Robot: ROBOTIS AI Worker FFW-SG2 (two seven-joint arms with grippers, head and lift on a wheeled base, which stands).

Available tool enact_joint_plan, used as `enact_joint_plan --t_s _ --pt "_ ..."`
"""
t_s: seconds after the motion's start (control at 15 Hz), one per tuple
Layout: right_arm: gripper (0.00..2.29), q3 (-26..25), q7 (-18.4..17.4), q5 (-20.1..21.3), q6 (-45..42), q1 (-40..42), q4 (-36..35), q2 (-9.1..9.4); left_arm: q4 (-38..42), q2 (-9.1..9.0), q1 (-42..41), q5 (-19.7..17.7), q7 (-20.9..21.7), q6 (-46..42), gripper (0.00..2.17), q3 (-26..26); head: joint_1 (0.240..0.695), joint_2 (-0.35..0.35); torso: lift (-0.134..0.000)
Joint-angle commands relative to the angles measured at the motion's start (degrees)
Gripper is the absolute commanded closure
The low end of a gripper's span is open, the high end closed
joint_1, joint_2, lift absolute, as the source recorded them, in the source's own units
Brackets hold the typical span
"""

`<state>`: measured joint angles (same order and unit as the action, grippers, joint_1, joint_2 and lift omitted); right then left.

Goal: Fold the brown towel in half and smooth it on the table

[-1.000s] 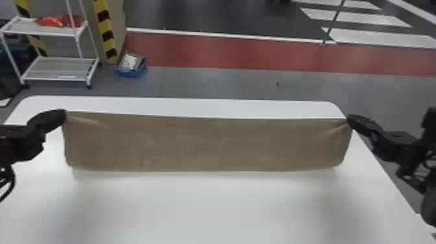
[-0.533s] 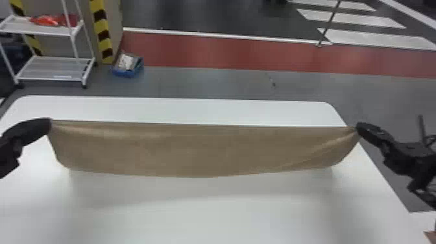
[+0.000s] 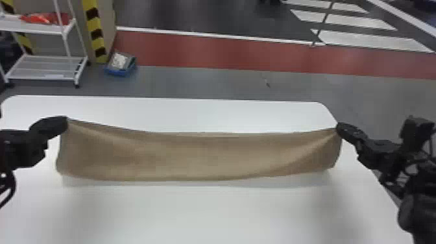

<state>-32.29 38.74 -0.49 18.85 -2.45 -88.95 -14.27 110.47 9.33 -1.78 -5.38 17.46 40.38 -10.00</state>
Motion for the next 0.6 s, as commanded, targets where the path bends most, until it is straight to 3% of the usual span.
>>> enact_joint_plan --t_s 0.0,0.53 --pt "1.48 0.38 -0.15 0.49 -0.79 -3.18 3.43 -0.59 -3.51 0.25 1.87 0.02 -0.32 -1.92 1.39 -0.2 0.695 -0.197 -0.12" --pt "1.48 9.35 -1.74 10.07 -2.19 -13.55 15.21 -0.67 -13.79 2.01 8.46 2.56 -0.32 -2.27 1.39 1.74 0.695 -0.133 -0.12"
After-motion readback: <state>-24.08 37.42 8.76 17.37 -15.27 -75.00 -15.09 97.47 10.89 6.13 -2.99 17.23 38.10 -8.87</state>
